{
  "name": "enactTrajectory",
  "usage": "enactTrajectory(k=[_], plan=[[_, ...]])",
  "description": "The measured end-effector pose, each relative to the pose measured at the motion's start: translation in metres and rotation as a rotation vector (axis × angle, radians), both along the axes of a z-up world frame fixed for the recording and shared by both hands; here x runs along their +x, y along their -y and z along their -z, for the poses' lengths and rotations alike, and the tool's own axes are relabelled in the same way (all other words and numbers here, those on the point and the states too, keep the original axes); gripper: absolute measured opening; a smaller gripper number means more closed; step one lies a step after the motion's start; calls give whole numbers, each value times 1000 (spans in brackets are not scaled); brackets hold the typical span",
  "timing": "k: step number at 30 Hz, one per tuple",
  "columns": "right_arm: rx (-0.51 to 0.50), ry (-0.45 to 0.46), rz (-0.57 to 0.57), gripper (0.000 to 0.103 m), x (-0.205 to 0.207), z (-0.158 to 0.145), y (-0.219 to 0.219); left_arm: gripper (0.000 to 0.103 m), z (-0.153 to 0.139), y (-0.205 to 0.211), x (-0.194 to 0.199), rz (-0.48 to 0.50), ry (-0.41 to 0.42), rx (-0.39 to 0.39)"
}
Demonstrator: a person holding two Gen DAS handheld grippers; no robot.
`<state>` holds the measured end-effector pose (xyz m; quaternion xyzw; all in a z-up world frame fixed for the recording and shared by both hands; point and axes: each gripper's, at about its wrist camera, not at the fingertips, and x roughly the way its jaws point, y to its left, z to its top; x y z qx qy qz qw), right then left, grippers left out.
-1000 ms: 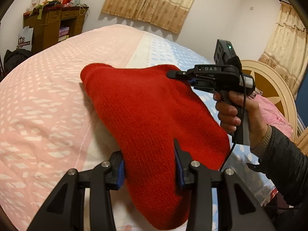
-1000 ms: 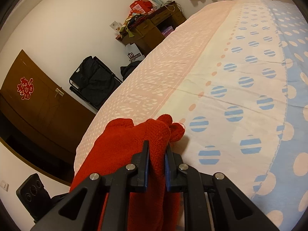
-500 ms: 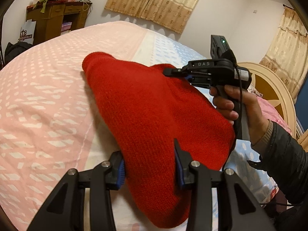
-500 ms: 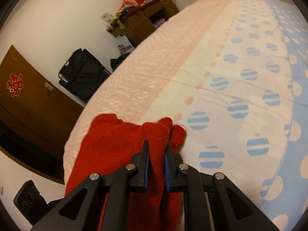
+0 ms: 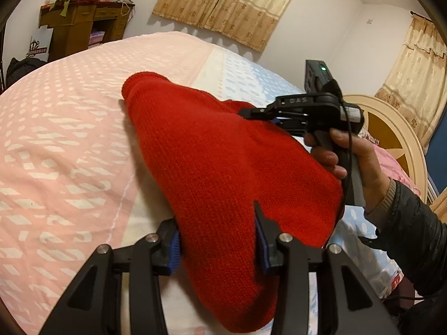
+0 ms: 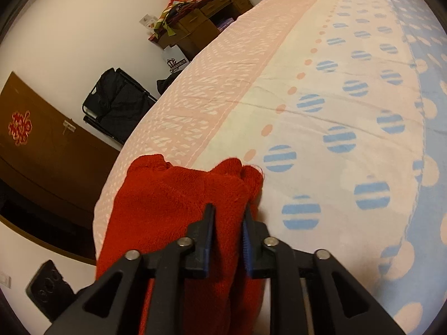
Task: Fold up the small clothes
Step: 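Lower the sweater onto the sheet and open the right gripper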
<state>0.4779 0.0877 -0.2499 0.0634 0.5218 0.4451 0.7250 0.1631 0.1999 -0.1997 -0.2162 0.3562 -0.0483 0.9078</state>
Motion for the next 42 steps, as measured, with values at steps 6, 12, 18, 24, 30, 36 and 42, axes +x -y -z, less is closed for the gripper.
enactTrajectory(k=[6, 12, 18, 24, 30, 36, 42], plan=[[55, -11, -24, 36, -30, -16, 44, 56, 1, -5, -6, -26, -1, -21], [137, -22, -145, 36, -101, -27, 97, 68, -4, -2, -20, -25, 8, -8], [3, 23, -135, 13, -137, -8, 97, 72, 3, 3, -17, -28, -32, 8], [-82, 10, -135, 12, -149, 8, 106, 72, 3, 3, -23, -25, -45, 7], [-18, 129, -55, 13, -142, -26, 121, 72, -27, -1, -27, -65, 24, 48], [117, 209, -82, 24, -126, -68, 91, 81, -36, -6, -1, -115, 40, 137], [-76, 112, -64, 26, -98, -12, 45, 92, 4, -12, 23, -137, -104, 185]])
